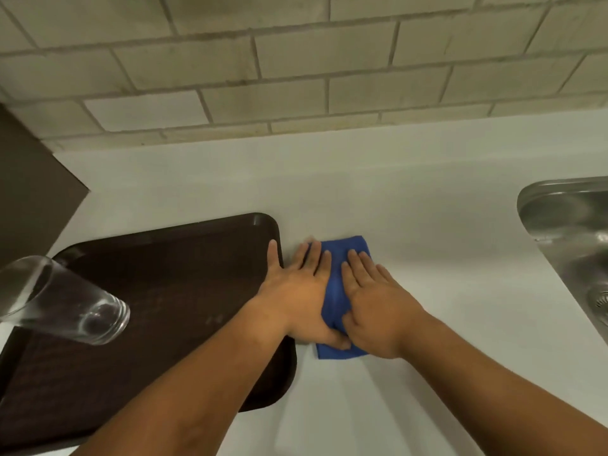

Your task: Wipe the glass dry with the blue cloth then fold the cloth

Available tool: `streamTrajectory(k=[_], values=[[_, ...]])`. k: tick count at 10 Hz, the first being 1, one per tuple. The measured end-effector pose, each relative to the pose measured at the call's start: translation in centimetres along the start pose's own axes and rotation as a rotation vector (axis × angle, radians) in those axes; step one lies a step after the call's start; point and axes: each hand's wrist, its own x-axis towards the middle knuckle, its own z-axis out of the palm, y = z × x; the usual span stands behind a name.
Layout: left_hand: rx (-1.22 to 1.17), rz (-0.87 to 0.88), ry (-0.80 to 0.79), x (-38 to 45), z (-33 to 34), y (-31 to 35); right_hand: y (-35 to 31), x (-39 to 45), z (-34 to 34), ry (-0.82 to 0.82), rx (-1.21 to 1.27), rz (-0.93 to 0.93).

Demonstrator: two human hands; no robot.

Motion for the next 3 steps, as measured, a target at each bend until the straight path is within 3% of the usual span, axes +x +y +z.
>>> streamTrajectory(k=[2, 3], values=[[0.007, 0.005, -0.019, 0.1, -0.8, -0.7, -0.9, 1.3, -0.2, 0.032, -0.039, 0.056], [-0.072, 0.008, 0.059, -1.1, -2.4, -1.7, -2.0, 1.8, -2.2, 0.157, -0.050, 0.091]])
